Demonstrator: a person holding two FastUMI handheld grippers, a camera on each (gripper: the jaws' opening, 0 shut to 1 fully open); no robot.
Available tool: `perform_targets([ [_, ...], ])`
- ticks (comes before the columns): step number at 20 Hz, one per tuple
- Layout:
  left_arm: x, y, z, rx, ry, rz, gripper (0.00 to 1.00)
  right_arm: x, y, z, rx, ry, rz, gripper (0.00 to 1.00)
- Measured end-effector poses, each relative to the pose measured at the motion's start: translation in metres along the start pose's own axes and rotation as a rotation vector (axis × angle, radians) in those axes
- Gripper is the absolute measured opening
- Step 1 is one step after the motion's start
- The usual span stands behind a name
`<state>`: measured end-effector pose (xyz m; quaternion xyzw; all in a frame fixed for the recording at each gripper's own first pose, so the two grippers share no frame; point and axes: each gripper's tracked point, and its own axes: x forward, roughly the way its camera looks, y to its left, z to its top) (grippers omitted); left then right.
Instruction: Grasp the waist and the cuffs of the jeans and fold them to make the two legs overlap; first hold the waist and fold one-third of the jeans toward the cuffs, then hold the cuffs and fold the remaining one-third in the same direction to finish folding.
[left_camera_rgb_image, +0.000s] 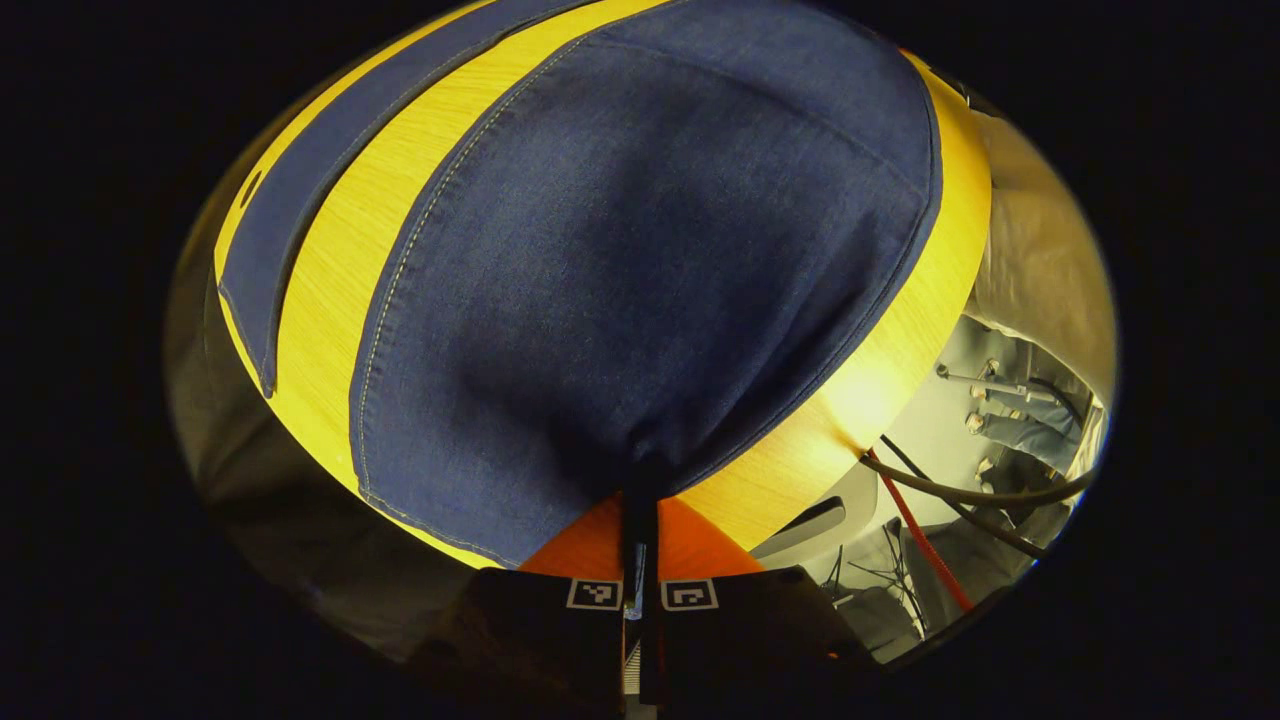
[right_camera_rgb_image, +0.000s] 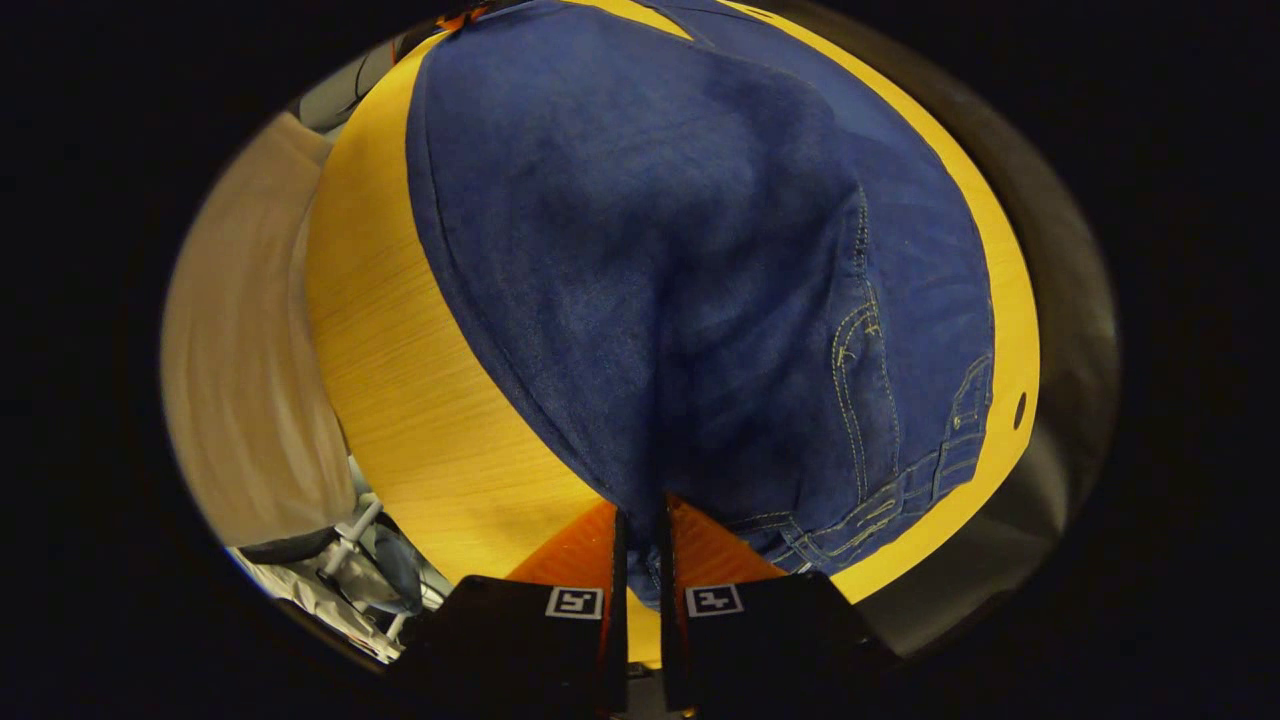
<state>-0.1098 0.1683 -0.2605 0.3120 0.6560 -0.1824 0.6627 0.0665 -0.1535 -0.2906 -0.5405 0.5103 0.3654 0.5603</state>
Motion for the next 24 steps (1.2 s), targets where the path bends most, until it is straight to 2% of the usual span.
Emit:
perform_targets([
  [3,-0.001,-0.002,-0.001,0.021,0.000,-0.028,0.00,-0.004,0.001,0.001,0.041,0.000,0.000,0.18],
  [4,-0.001,-0.002,-0.001,0.020,-0.001,-0.036,0.00,-0.010,0.001,0.002,0.064,-0.005,-0.001,0.08],
  [9,-0.014,0.002,-0.004,0.054,-0.019,-0.031,0.00,-0.033,-0.008,0.004,0.218,-0.057,-0.027,0.08],
  [13,-0.040,0.014,-0.008,0.117,-0.035,0.007,0.00,-0.051,-0.019,0.012,0.301,-0.087,-0.092,0.08],
  [18,-0.081,0.028,-0.011,0.168,-0.031,0.088,0.00,-0.082,-0.042,0.030,0.478,-0.164,-0.169,0.08],
  [24,-0.129,0.077,0.005,0.157,-0.035,0.127,0.00,-0.120,-0.087,0.045,0.630,-0.211,-0.232,0.08],
])
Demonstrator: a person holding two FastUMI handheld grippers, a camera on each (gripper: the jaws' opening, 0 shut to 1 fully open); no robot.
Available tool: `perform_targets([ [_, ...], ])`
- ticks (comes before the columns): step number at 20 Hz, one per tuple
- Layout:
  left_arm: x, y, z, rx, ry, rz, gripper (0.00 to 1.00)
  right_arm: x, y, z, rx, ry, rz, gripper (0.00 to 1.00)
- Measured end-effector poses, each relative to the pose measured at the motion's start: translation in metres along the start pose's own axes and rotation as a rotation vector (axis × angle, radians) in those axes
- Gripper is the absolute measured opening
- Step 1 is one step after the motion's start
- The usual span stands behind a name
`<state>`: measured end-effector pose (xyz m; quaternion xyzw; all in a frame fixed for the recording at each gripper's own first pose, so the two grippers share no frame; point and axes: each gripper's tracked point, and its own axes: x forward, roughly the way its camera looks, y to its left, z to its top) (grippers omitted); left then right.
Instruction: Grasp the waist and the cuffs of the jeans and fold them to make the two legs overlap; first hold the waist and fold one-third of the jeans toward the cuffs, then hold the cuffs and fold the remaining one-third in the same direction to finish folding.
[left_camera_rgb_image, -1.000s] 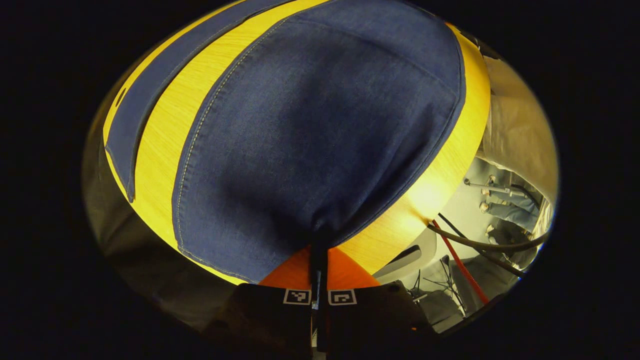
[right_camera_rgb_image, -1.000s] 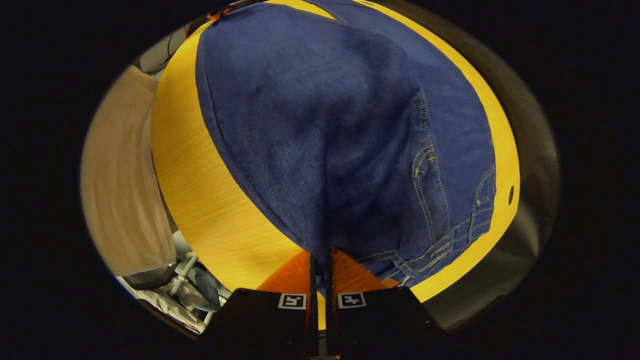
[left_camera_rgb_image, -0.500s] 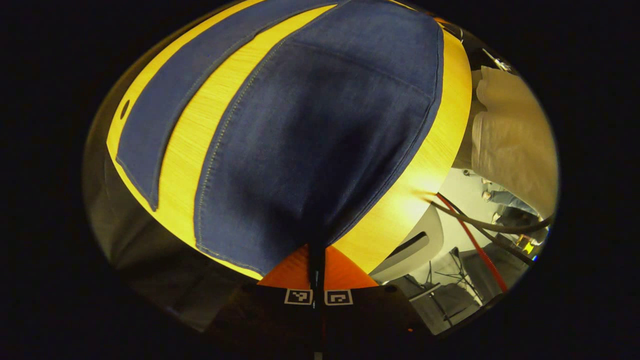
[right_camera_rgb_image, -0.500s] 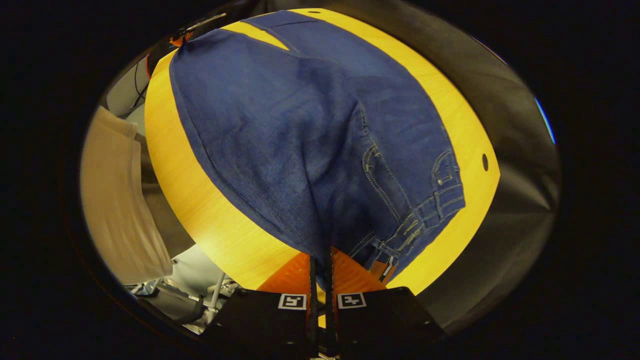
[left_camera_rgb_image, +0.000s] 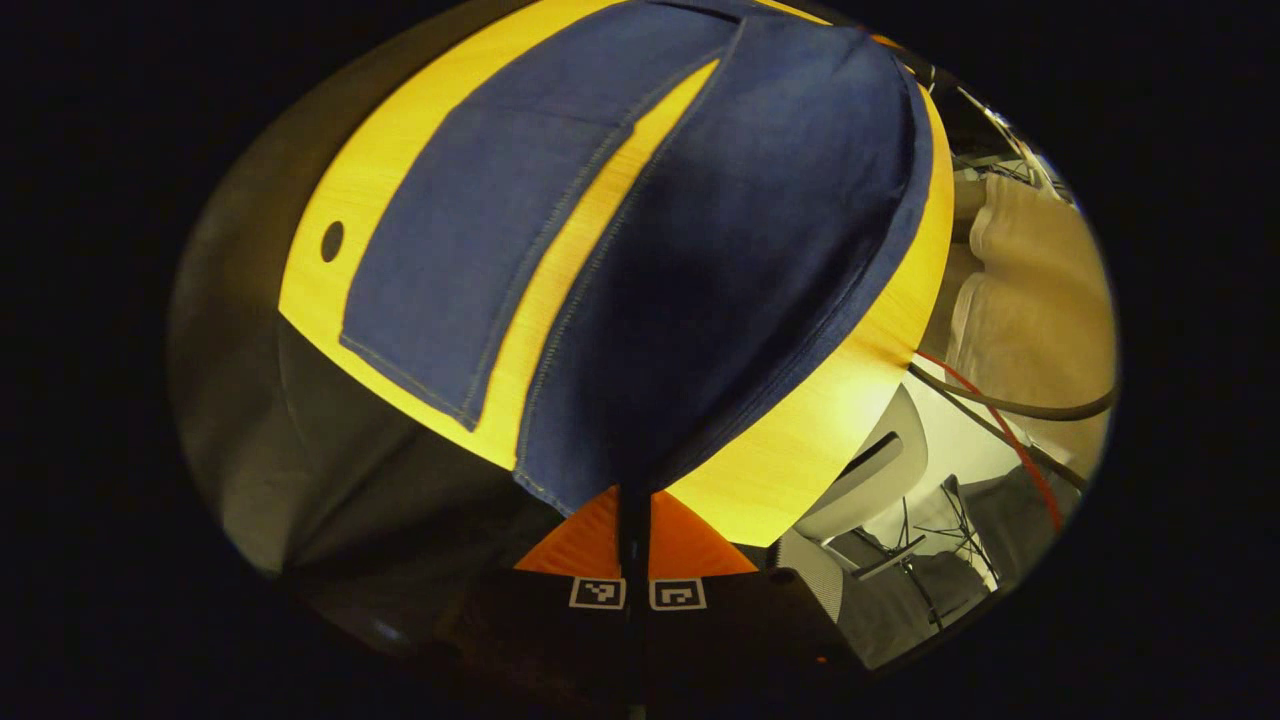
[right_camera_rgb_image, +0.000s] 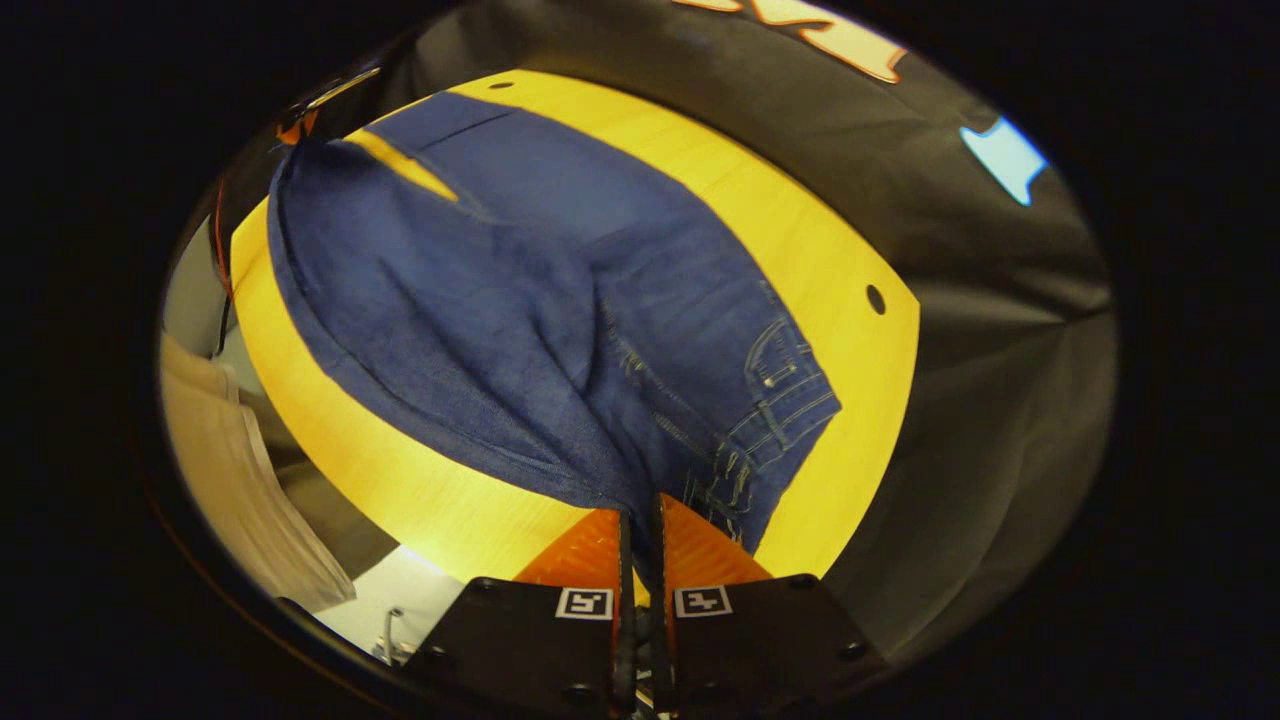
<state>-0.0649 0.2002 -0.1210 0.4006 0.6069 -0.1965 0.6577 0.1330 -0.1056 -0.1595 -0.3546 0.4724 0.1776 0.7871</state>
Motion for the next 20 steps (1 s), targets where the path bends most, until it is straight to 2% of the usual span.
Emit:
perform_targets([
  [2,-0.010,0.022,0.009,-0.004,0.009,0.016,0.00,-0.001,-0.014,0.023,0.051,-0.030,-0.015,0.05],
  [5,-0.015,0.054,0.022,0.000,0.038,0.036,0.00,0.007,-0.031,0.056,0.133,-0.071,-0.027,0.08],
  [6,-0.013,0.065,0.028,-0.007,0.046,0.037,0.00,0.012,-0.038,0.067,0.154,-0.084,-0.029,0.05],
  [7,-0.011,0.077,0.034,-0.020,0.046,0.042,0.00,0.021,-0.045,0.076,0.175,-0.097,-0.031,0.08],
  [8,-0.010,0.087,0.040,-0.040,0.044,0.046,0.00,0.031,-0.053,0.085,0.206,-0.109,-0.033,0.05],
  [9,-0.007,0.098,0.046,-0.057,0.044,0.048,0.00,0.042,-0.060,0.095,0.232,-0.123,-0.034,0.08],
  [10,-0.005,0.110,0.051,-0.070,0.050,0.049,0.00,0.054,-0.067,0.105,0.255,-0.133,-0.036,0.05],
  [12,0.001,0.133,0.062,-0.094,0.045,0.057,0.00,0.077,-0.078,0.120,0.308,-0.139,-0.042,0.08],
  [13,0.004,0.146,0.069,-0.112,0.037,0.070,0.00,0.091,-0.084,0.128,0.335,-0.142,-0.047,0.05],
  [15,0.011,0.177,0.086,-0.133,0.013,0.123,0.00,0.117,-0.091,0.142,0.385,-0.157,-0.056,0.08],
  [16,0.015,0.193,0.095,-0.137,-0.001,0.154,0.00,0.131,-0.094,0.147,0.399,-0.159,-0.064,0.08],
  [17,0.022,0.201,0.103,-0.146,-0.003,0.154,0.00,0.142,-0.095,0.149,0.406,-0.158,-0.070,0.04],
  [18,0.032,0.207,0.108,-0.160,-0.003,0.145,0.00,0.154,-0.095,0.149,0.407,-0.141,-0.068,0.08],
  [20,0.052,0.208,0.113,-0.190,0.009,0.138,0.00,0.175,-0.095,0.153,0.401,-0.133,-0.067,0.08],
])
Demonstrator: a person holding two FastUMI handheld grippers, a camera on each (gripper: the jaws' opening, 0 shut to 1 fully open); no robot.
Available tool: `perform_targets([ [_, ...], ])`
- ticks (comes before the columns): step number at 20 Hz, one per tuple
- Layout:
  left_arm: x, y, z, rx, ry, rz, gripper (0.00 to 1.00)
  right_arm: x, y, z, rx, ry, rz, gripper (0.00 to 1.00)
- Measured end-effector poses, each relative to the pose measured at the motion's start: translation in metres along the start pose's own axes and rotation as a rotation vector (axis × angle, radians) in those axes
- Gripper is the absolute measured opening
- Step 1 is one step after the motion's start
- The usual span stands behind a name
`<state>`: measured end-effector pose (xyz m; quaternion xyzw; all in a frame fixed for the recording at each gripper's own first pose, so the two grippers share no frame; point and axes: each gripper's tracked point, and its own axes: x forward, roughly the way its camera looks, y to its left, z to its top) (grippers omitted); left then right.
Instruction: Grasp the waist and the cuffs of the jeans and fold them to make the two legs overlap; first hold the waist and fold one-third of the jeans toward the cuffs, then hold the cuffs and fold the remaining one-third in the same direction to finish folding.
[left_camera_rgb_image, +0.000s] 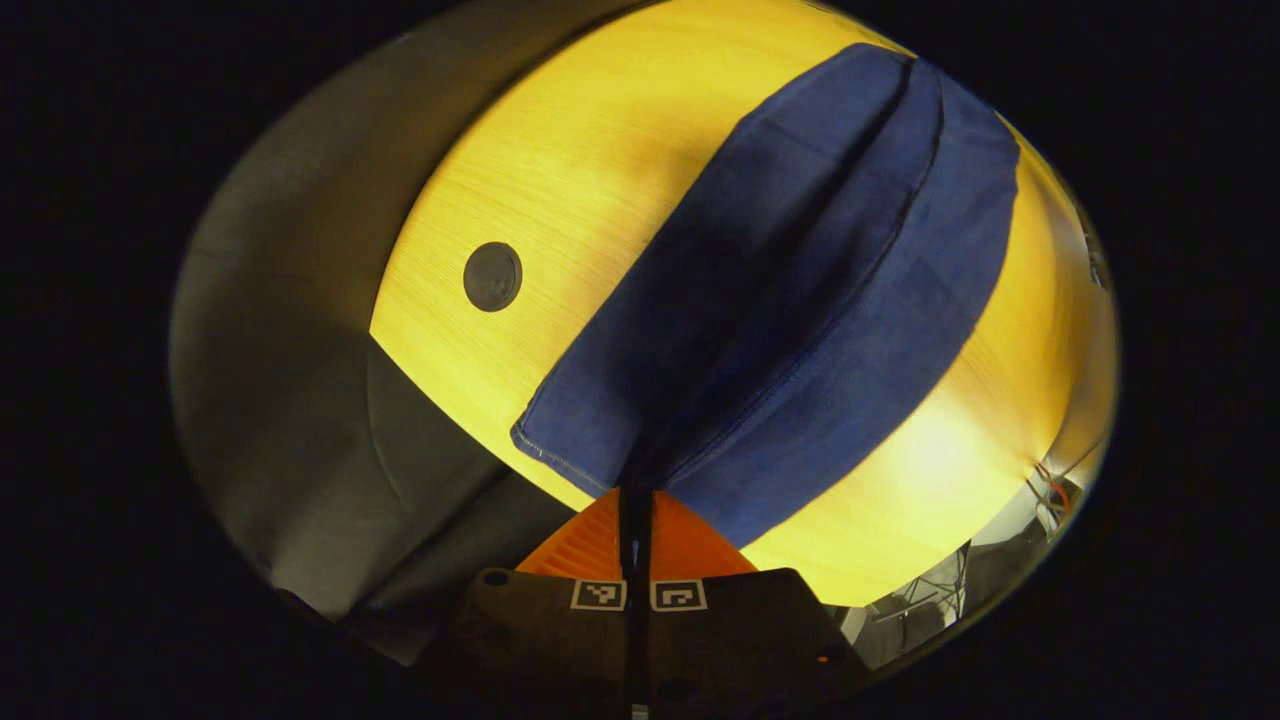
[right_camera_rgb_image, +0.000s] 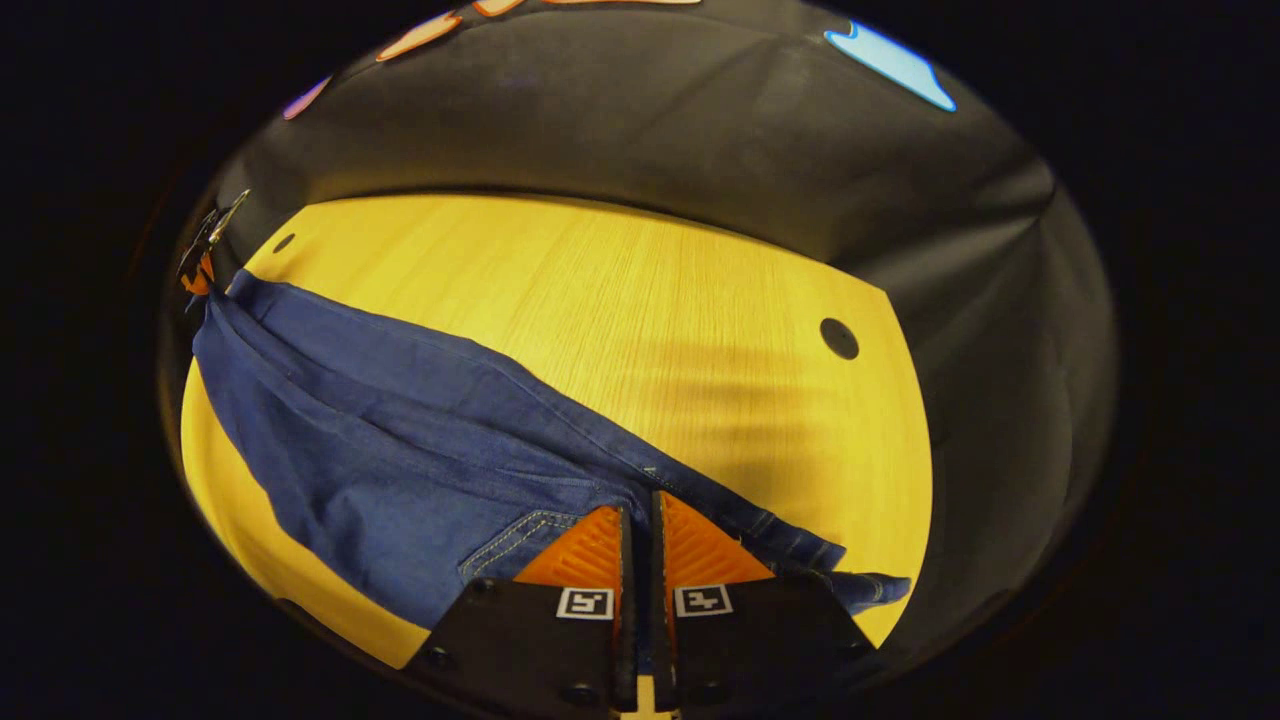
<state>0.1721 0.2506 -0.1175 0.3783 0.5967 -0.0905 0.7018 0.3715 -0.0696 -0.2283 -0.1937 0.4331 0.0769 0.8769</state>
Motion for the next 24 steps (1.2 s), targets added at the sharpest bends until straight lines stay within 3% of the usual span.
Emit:
perform_targets([
  [3,0.022,0.000,0.004,-0.025,0.009,-0.010,0.00,0.010,0.001,-0.002,0.009,0.002,0.016,0.09],
  [6,0.027,0.006,0.010,-0.018,0.007,0.018,0.00,0.014,-0.005,0.001,0.027,-0.011,0.012,0.19],
  [7,0.027,0.010,0.011,-0.014,0.011,0.033,0.00,0.013,-0.009,0.003,0.035,-0.021,0.006,0.36],
  [8,0.027,0.015,0.012,-0.007,0.009,0.049,0.01,0.014,-0.013,0.005,0.046,-0.033,0.001,0.43],
  [9,0.024,0.025,0.010,0.002,0.019,0.089,0.05,0.011,-0.019,0.010,0.062,-0.050,-0.011,0.62],
  [12,0.011,0.057,0.012,0.025,-0.005,0.225,0.76,0.002,-0.031,0.028,0.132,-0.124,-0.029,1.00],
  [13,0.008,0.065,0.017,0.020,-0.028,0.253,1.00,-0.002,-0.035,0.035,0.153,-0.158,-0.041,1.00],
  [17,-0.007,0.083,0.018,-0.058,-0.119,0.348,0.95,-0.037,-0.057,0.045,0.211,-0.223,-0.096,1.00],
  [20,-0.007,0.070,0.011,-0.172,-0.201,0.331,0.95,-0.072,-0.068,0.028,0.254,-0.223,-0.117,1.00],
  [24,-0.001,0.039,-0.001,-0.408,-0.312,0.280,0.96,-0.085,-0.089,-0.025,0.312,-0.189,-0.143,1.00],
])
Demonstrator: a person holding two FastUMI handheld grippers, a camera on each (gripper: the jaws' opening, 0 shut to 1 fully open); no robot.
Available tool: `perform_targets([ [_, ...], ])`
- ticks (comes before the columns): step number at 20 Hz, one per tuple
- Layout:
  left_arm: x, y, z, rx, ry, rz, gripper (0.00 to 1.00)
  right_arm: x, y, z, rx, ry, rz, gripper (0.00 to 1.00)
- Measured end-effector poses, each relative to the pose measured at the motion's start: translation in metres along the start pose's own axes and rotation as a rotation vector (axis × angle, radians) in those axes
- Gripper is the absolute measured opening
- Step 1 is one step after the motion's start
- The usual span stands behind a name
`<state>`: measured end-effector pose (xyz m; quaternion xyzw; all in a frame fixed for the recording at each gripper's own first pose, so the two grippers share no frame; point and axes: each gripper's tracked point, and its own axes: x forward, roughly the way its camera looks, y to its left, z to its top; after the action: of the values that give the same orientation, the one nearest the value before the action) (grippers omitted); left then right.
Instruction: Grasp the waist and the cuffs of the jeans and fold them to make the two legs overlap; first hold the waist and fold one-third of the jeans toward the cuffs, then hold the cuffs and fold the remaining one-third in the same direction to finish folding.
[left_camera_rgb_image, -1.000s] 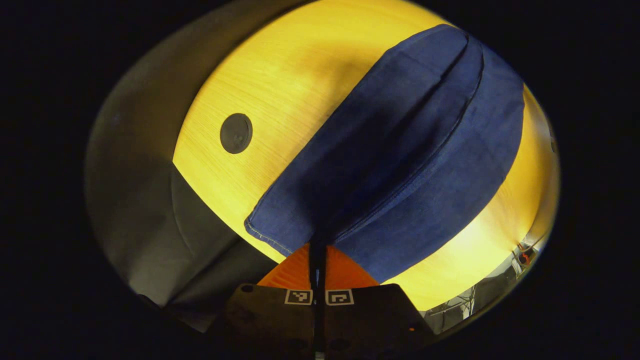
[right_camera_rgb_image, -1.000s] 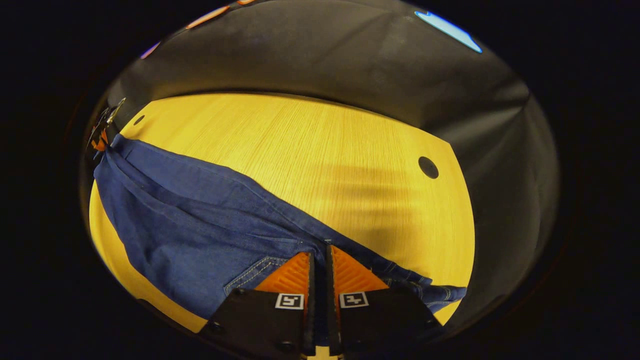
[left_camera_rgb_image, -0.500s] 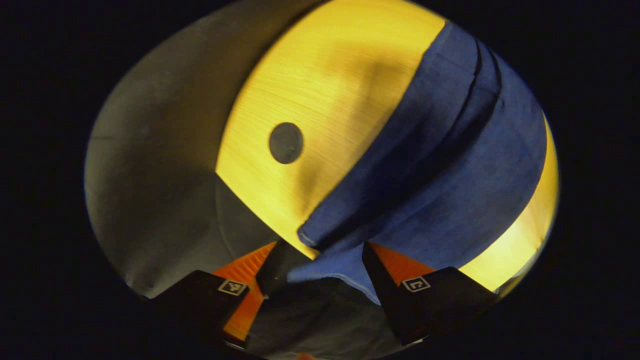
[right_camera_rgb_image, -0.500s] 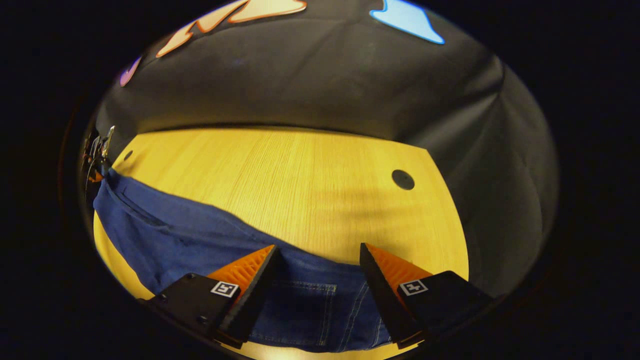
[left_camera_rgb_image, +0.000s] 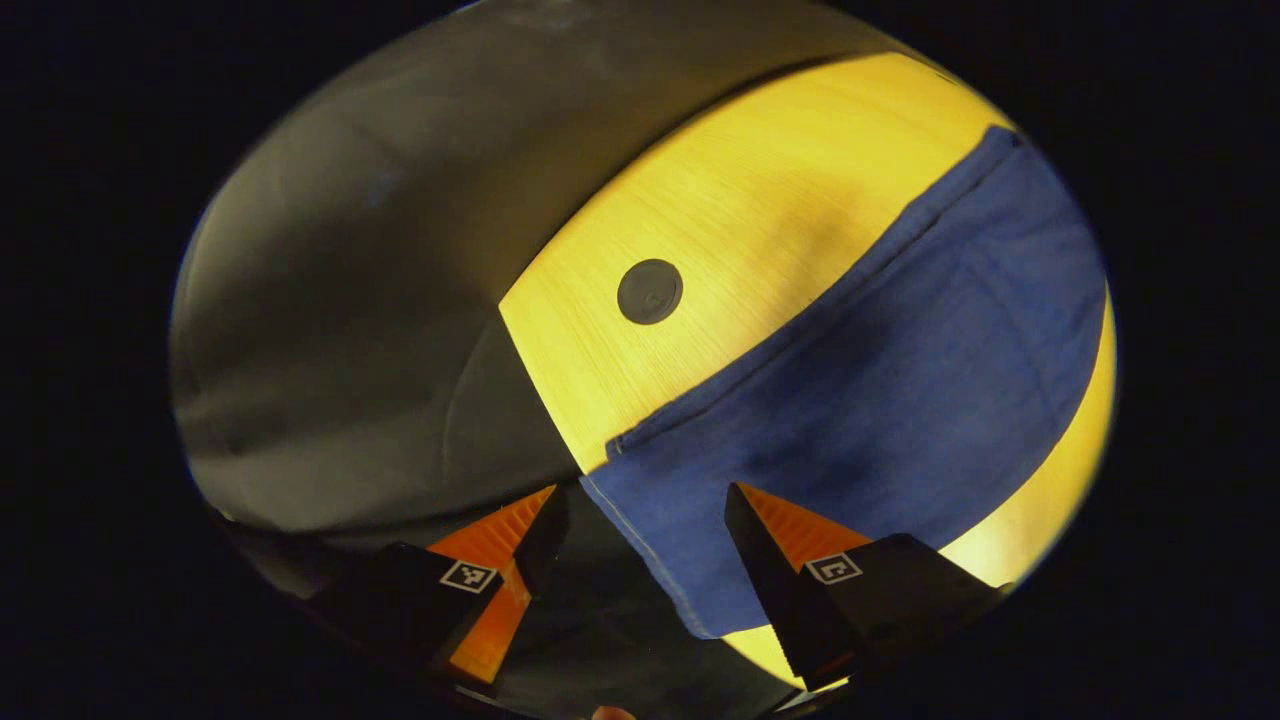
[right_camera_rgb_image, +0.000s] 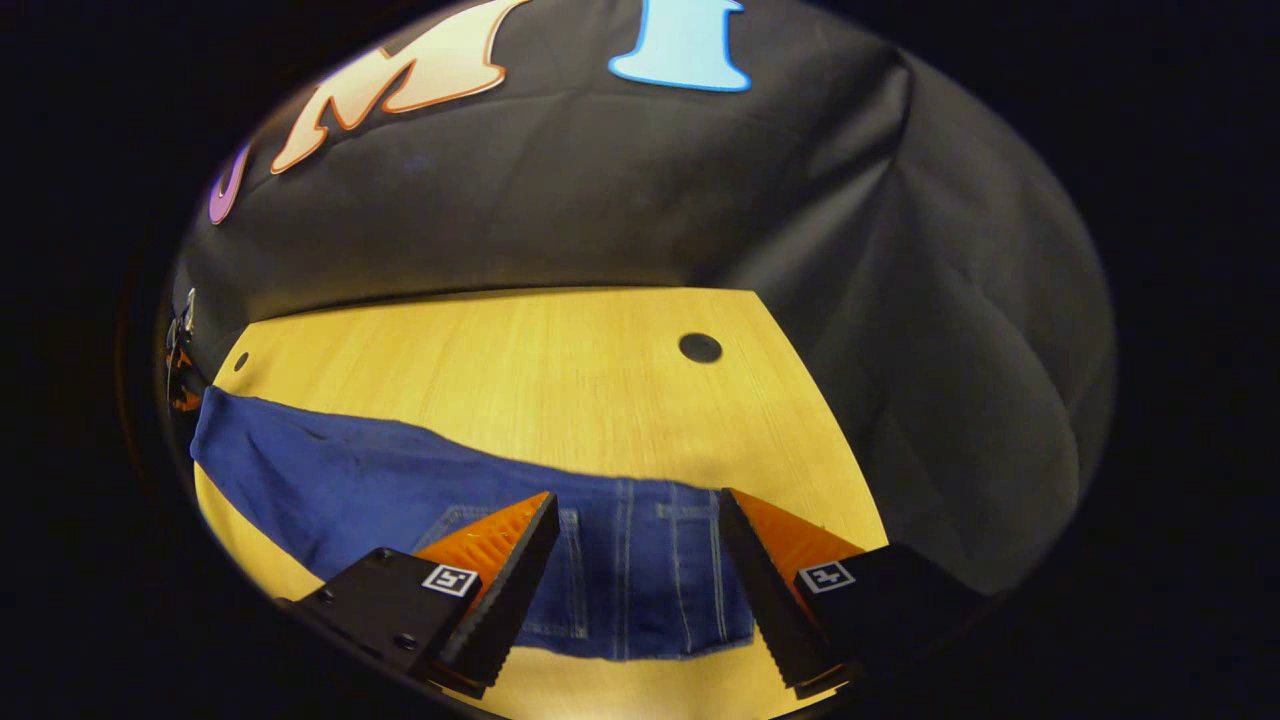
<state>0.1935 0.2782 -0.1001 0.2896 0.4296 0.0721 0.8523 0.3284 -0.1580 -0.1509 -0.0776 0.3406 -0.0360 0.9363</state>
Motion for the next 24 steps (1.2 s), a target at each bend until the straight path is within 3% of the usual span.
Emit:
perform_targets([
  [4,-0.024,-0.030,-0.003,-0.307,-0.138,-0.018,0.96,-0.012,-0.024,-0.040,0.059,0.041,-0.020,1.00],
  [7,-0.053,-0.054,0.012,-0.534,-0.326,-0.064,0.96,-0.012,-0.033,-0.065,0.100,0.075,-0.019,1.00],
  [13,-0.091,-0.070,0.012,-0.516,-0.454,-0.086,0.96,0.007,-0.041,-0.088,0.113,0.125,-0.010,1.00],
  [17,-0.117,-0.054,0.004,-0.569,-0.524,-0.092,0.96,0.016,-0.042,-0.096,0.143,0.154,0.004,1.00],
  [20,-0.125,-0.058,0.005,-0.546,-0.540,-0.045,0.96,0.024,-0.040,-0.101,0.152,0.163,0.023,1.00],
  [24,-0.157,-0.069,0.012,-0.551,-0.603,-0.079,0.96,0.029,-0.038,-0.107,0.197,0.173,0.053,0.98],
])
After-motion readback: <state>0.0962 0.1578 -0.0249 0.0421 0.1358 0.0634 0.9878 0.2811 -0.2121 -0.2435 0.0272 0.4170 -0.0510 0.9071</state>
